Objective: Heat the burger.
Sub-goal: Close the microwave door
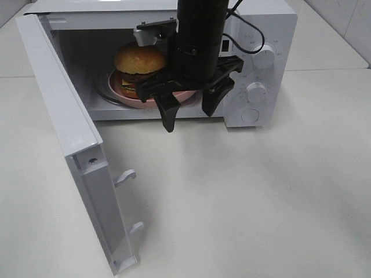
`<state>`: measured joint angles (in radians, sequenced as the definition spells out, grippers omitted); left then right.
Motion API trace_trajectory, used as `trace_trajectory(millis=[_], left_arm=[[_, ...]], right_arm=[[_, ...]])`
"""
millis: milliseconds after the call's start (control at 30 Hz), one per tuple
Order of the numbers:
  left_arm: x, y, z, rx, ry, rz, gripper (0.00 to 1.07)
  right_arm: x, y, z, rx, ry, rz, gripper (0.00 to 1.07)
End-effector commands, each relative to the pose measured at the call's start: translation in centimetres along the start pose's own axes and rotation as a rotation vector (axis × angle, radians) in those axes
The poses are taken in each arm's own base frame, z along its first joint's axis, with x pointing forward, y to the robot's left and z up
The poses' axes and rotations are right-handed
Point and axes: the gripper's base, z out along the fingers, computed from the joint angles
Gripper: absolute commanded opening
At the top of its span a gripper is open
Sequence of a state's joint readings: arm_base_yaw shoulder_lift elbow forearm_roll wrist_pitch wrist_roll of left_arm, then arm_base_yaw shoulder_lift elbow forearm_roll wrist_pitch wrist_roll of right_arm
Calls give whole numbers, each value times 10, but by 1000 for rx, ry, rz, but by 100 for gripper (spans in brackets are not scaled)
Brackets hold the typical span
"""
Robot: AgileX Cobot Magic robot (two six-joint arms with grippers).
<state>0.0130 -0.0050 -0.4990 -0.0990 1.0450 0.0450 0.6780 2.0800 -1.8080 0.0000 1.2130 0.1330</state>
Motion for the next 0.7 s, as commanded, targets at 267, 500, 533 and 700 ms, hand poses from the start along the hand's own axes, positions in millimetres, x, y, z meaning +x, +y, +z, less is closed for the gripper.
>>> trace_trajectory(millis=[267, 500, 533, 700], left_arm=[[1, 0, -2, 0, -27, -3, 0], [1, 0, -2, 0, -27, -3, 0], [1, 0, -2, 0, -27, -3, 0], [1, 0, -2, 0, -27, -3, 0]], right_arm=[[32, -77, -36, 39, 15, 171, 72], [67, -148, -55, 72, 15, 369, 72], [78, -164, -61, 81, 8, 417, 72], [107, -189, -81, 100, -19, 513, 71]])
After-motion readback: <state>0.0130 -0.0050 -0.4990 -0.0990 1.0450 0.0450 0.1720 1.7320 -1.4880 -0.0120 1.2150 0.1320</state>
